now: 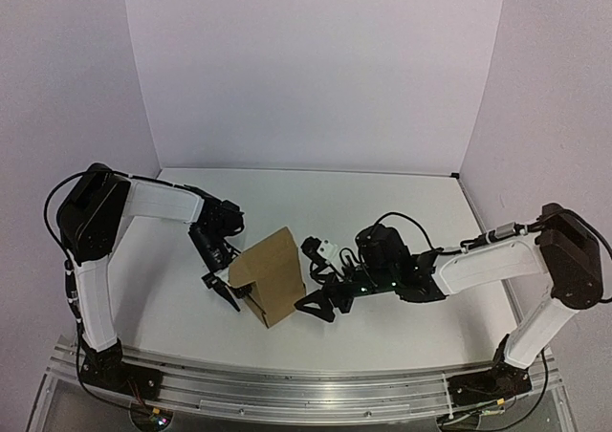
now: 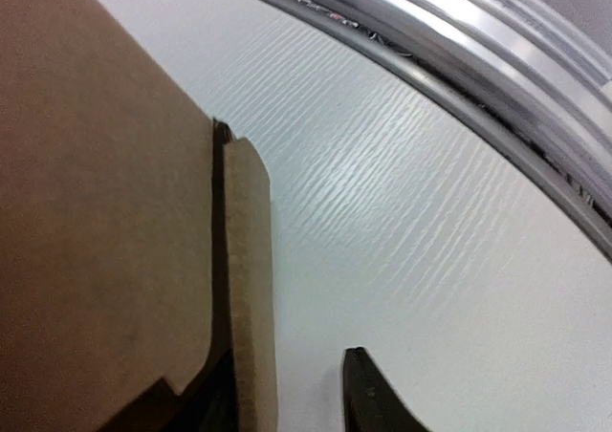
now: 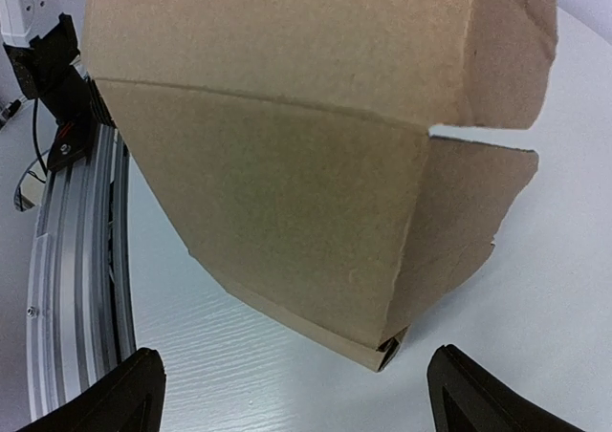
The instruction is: Fold the paper box
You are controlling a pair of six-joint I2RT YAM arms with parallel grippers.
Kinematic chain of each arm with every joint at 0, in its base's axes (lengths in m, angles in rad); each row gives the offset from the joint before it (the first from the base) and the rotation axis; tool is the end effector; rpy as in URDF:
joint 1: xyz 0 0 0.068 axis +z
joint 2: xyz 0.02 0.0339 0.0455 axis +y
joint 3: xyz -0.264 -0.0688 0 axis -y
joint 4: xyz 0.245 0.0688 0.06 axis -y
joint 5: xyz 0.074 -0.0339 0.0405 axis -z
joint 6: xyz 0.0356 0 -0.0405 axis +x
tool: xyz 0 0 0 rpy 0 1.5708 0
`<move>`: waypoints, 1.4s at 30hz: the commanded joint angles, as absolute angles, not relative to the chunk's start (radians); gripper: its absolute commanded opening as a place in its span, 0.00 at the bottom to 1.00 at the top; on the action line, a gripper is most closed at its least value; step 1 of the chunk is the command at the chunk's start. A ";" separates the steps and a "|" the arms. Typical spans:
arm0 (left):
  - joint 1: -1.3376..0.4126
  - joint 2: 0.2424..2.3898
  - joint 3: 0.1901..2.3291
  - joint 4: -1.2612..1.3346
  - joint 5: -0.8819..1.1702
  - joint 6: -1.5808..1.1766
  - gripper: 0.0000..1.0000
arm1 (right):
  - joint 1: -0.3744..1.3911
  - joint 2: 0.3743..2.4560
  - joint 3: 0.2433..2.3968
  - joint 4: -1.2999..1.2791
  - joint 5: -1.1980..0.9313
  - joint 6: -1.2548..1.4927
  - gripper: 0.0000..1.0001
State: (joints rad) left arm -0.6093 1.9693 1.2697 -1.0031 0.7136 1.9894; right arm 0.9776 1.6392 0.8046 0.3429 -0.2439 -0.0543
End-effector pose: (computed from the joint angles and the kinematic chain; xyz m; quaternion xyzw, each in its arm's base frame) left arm 0.2616 -0.2110 0.1449 0.8946 0.2729 -0.3081 0.1742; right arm 0.1844 0.2890 0.1844 -0.4745 0.7099 0.3206 0.4101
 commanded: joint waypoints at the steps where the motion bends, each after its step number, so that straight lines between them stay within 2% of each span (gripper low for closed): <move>1: -0.593 1.941 1.268 -0.890 0.680 2.243 0.44 | 0.982 1.660 0.864 0.441 -0.216 -0.095 0.97; 3: -0.582 1.923 1.270 -0.890 0.678 2.249 0.49 | 0.983 1.677 0.880 0.443 -0.231 -0.097 0.97; 11: -0.566 1.854 1.275 -0.931 0.703 2.285 0.59 | 0.980 1.717 0.909 0.446 -0.231 -0.117 0.97; 21: -0.497 1.790 1.291 -0.885 0.754 2.209 0.66 | 0.981 1.744 0.923 0.447 -0.228 -0.104 0.95; 29: -0.380 1.720 1.205 -0.836 0.744 2.170 0.70 | 0.981 1.743 0.925 0.452 -0.227 -0.129 0.95; 35: -0.317 1.608 1.156 -0.755 0.838 1.878 0.70 | 0.981 1.752 0.928 0.454 -0.224 -0.130 0.92; 36: -0.316 1.586 1.157 -0.743 0.861 1.773 0.69 | 0.980 1.756 0.930 0.454 -0.222 -0.128 0.91; 37: -0.316 1.561 1.162 -0.758 0.883 1.663 0.63 | 0.980 1.759 0.933 0.455 -0.219 -0.126 0.90; 41: -0.317 1.426 1.094 -0.971 1.024 1.569 0.31 | 0.980 1.780 0.950 0.465 -0.209 -0.106 0.85; 42: -0.321 1.365 1.042 -0.997 1.082 1.551 0.27 | 0.981 1.787 0.954 0.470 -0.207 -0.096 0.83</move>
